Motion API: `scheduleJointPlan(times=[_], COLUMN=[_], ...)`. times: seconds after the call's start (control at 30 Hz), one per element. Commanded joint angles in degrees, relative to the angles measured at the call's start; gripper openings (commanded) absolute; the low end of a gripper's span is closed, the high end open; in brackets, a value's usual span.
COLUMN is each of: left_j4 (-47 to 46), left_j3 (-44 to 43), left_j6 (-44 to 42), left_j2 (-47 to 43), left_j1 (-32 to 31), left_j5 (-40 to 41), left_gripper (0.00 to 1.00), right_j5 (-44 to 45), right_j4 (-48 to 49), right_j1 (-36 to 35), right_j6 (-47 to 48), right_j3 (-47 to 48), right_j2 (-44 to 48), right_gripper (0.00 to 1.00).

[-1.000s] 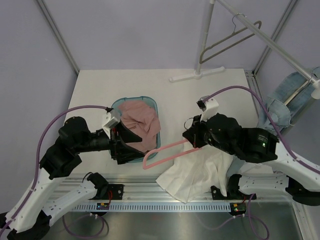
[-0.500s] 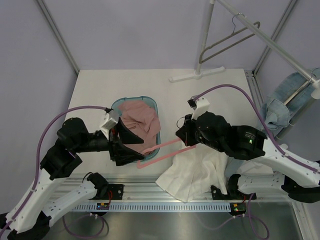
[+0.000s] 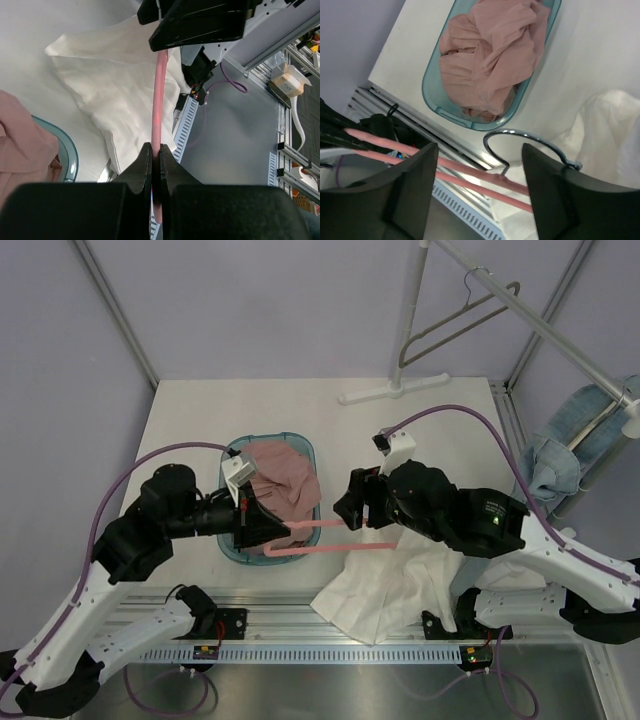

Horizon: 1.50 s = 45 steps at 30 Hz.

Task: Remove the skirt from the hanger

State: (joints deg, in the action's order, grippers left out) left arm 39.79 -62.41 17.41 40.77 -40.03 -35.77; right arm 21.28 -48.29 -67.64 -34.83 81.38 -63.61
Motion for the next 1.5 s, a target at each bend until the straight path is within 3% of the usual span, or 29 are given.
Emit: scheduleJointPlan(times=[0.0,0.13,0.27,0.5,0.7,0.83,1.0,1.2,1.33,1.37,1.43,1.47], left_j4=[3.87,16.15,23.83,34.9,32.73,35.35,28.69,30.35,30.08,30.34,30.96,31.14], left_j3=[-6.66,-14.74,-22.91,-28.46,-25.31,-26.88,-28.63,-36.64,-36.38,-36.46,-36.73,-36.82], left_j6=[-1.93,-6.85,-10.9,-13.28,-11.26,-9.76,-7.92,-7.04,-6.77,-6.69,-6.86,-6.86], left_j2=[1.67,3.43,5.72,9.67,7.48,6.34,0.02,0.63,-0.52,-0.78,-1.13,-1.48], left_j1=[-0.75,-0.75,-0.75,-2.41,-2.6,-2.68,-2.68,-2.68,-2.68,-2.68,-2.6,-2.6], left_j5=[5.34,13.61,17.39,26.43,28.11,35.5,30.16,25.14,24.43,25.04,27.14,30.11], left_gripper=[0.0,0.0,0.0,0.0,0.0,0.0,0.0,0.0,0.0,0.0,0.0,0.0], right_j5=[1.99,5.87,8.07,11.5,8.88,6.94,5.79,5.96,9.39,9.74,10.62,11.06], right_j4=[1.46,-5.65,-9.0,-14.37,-13.14,-7.01,-1.2,2.94,2.59,2.59,0.66,-0.56], right_j1=[0.05,0.05,-0.04,0.05,0.05,0.05,0.05,0.05,0.14,0.14,0.14,0.14], right_j6=[-1.03,-3.4,-5.07,-7.36,-8.94,-10.0,-11.75,-11.67,-13.94,-14.3,-16.83,-17.55], right_j3=[1.23,0.71,0.35,-0.61,-6.76,-13.77,-18.1,-21.79,-23.72,-23.99,-23.82,-24.08], right_j2=[2.34,7.27,13.15,20.28,17.14,14.49,7.39,-0.54,-4.76,-5.37,-5.29,-3.99], right_gripper=[0.79,0.89,0.89,0.88,0.88,0.88,0.88,0.87,0.74,0.42,0.1,0.0])
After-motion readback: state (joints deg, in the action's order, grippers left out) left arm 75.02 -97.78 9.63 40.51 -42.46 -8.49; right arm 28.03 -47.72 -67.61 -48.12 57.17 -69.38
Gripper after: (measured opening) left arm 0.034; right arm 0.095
